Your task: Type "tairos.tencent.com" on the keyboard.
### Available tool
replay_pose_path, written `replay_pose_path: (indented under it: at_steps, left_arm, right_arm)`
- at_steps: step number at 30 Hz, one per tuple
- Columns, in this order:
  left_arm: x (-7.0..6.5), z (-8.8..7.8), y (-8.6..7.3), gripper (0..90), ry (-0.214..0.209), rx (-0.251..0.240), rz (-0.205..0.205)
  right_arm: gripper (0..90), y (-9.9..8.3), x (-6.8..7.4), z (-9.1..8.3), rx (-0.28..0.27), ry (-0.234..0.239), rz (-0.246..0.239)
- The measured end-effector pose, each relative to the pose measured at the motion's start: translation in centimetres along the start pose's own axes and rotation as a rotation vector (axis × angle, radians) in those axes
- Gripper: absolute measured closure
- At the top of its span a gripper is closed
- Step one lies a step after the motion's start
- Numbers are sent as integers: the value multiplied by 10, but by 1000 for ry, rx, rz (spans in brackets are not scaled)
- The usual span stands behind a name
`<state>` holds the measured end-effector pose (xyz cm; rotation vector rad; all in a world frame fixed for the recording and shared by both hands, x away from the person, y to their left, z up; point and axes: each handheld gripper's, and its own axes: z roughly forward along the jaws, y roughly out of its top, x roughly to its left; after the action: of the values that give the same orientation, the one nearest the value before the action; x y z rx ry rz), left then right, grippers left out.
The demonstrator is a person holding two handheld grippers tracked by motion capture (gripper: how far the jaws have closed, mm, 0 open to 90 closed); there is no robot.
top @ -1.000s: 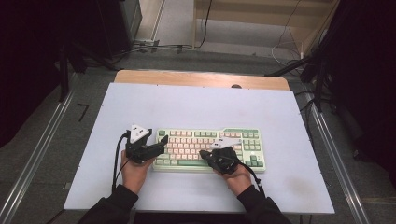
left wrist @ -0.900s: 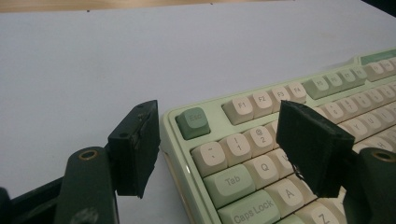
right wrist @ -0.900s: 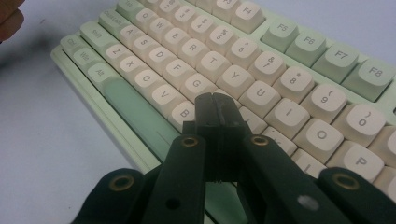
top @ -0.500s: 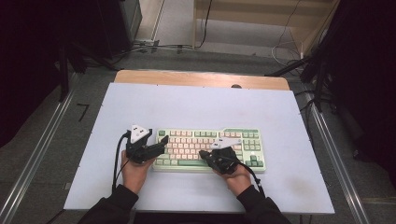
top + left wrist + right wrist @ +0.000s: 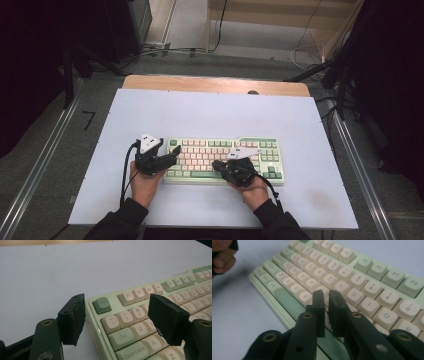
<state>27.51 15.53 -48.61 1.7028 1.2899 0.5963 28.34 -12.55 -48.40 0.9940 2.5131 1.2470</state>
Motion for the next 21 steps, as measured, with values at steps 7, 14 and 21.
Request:
replay_pose_path:
  at_steps: [7,14,21]
  left_arm:
    - [0,0,0,307,0,-2,-1]
    - [0,0,0,307,-5,0,-2]
    - [-8,-3,1,312,-43,4,2]
  right_arm:
    - [339,6,-13,-15,-42,-54,30]
    - [217,6,-24,-17,-20,-101,68]
    - [215,5,-25,-16,-19,-120,68]
